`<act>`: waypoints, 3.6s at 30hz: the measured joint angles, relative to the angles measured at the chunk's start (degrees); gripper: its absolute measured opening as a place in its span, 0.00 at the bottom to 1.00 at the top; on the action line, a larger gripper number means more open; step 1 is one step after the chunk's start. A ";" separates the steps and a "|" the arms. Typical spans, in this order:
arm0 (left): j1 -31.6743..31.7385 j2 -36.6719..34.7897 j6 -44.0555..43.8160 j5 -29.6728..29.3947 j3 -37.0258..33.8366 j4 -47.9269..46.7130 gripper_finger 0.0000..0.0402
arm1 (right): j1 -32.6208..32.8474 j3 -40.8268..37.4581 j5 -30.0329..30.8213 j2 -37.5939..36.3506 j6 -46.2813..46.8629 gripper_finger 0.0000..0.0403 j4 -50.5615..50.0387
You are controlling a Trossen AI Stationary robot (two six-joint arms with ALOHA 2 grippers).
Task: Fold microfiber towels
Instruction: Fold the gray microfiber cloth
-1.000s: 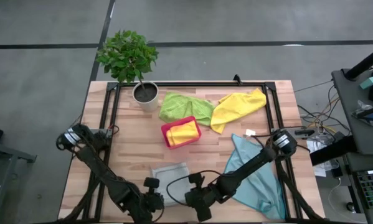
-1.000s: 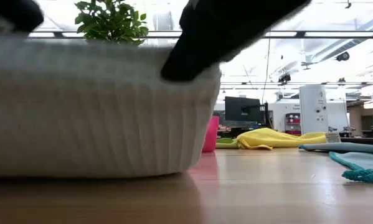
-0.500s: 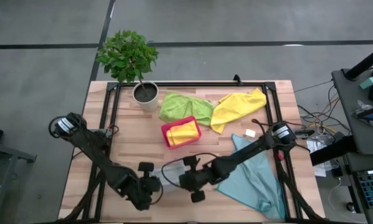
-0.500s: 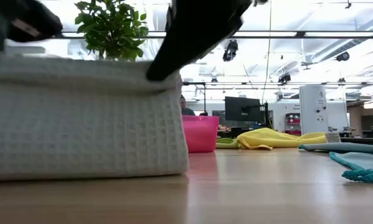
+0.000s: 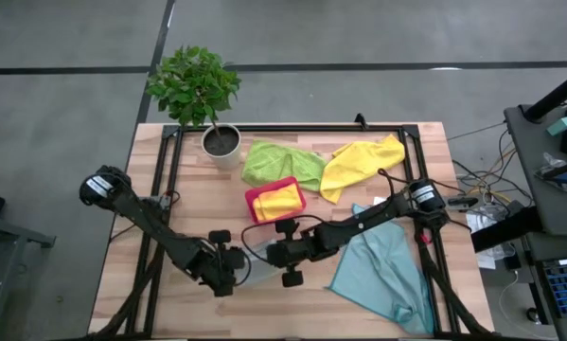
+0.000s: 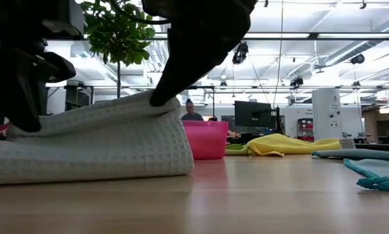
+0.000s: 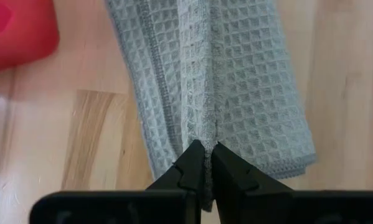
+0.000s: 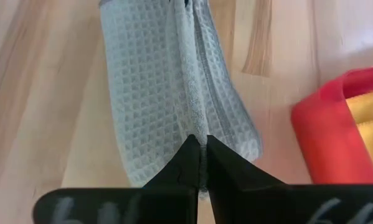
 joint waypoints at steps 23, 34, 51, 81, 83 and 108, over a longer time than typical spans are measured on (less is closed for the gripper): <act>0.64 0.20 -3.60 -0.97 -0.95 -2.54 0.07 | -3.57 -5.39 0.70 0.02 -2.38 0.12 10.25; 0.84 0.11 -4.64 -1.80 -0.95 -8.42 0.23 | -4.32 -6.34 6.03 0.02 -1.92 0.27 11.67; 0.86 -0.04 4.60 -3.75 1.90 -12.79 0.24 | -0.15 -6.24 5.94 -0.74 -4.22 0.20 11.73; 2.24 0.83 12.02 -7.30 -15.95 34.97 0.15 | 1.83 -13.89 -1.97 -0.61 -2.35 0.32 26.51; 2.37 0.83 12.04 -7.37 -15.96 35.07 0.11 | 1.41 -13.78 -1.95 -0.61 -3.41 0.35 26.89; 2.67 4.72 12.02 -8.41 -16.51 37.18 0.01 | -3.99 -12.11 -3.43 5.49 -4.28 0.35 30.63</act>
